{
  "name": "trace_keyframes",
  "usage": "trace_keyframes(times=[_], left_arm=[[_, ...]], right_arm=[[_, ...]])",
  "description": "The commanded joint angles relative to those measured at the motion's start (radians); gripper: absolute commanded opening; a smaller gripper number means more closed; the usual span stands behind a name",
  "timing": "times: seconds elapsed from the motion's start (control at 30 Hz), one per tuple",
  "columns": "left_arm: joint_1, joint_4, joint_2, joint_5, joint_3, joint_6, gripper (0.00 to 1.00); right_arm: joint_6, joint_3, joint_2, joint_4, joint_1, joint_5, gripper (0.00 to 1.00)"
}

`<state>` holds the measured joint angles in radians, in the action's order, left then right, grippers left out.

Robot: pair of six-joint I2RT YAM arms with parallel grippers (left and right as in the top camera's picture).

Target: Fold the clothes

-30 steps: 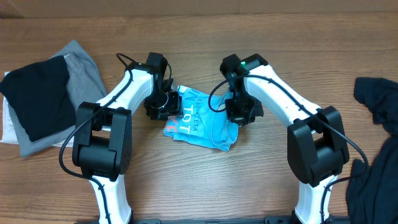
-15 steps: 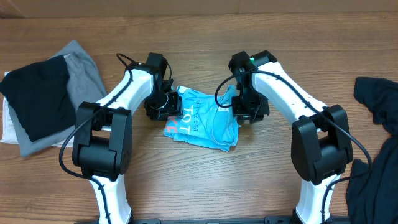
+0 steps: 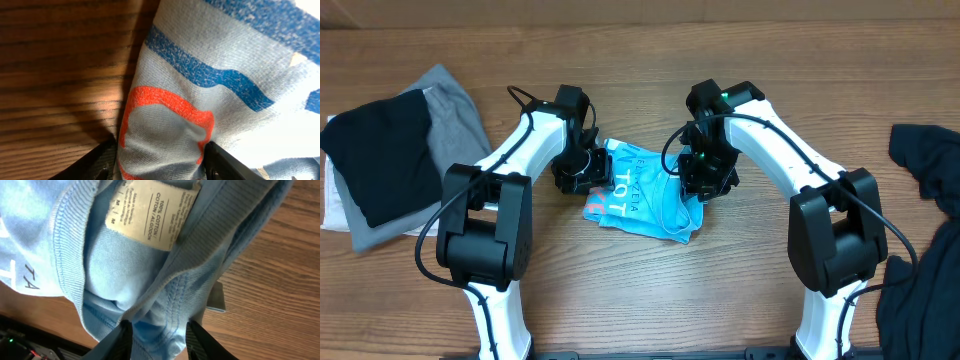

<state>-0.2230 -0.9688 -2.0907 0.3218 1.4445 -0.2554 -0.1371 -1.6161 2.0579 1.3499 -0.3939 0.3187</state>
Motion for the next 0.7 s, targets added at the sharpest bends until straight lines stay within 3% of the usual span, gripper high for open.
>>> trace_keyframes(times=[0.0,0.17,0.4,0.67], left_arm=[[-0.006,-0.010,-0.015,-0.044,-0.037,0.012,0.60],[-0.006,-0.010,-0.015,-0.043,-0.037,0.012,0.60],[-0.006,-0.010,-0.015,-0.043,-0.037,0.012,0.60],[-0.006,-0.010,-0.015,-0.043,-0.037,0.012,0.61]], right_arm=[[0.014,-0.052,-0.048,0.010,0.019,0.028,0.39],[0.015,-0.101,-0.048,0.029,0.025,0.028,0.40],[0.005,-0.089,-0.047,0.033,0.007,-0.039,0.53],[0.067,-0.070,-0.047,-0.076,0.005,0.128,0.50]])
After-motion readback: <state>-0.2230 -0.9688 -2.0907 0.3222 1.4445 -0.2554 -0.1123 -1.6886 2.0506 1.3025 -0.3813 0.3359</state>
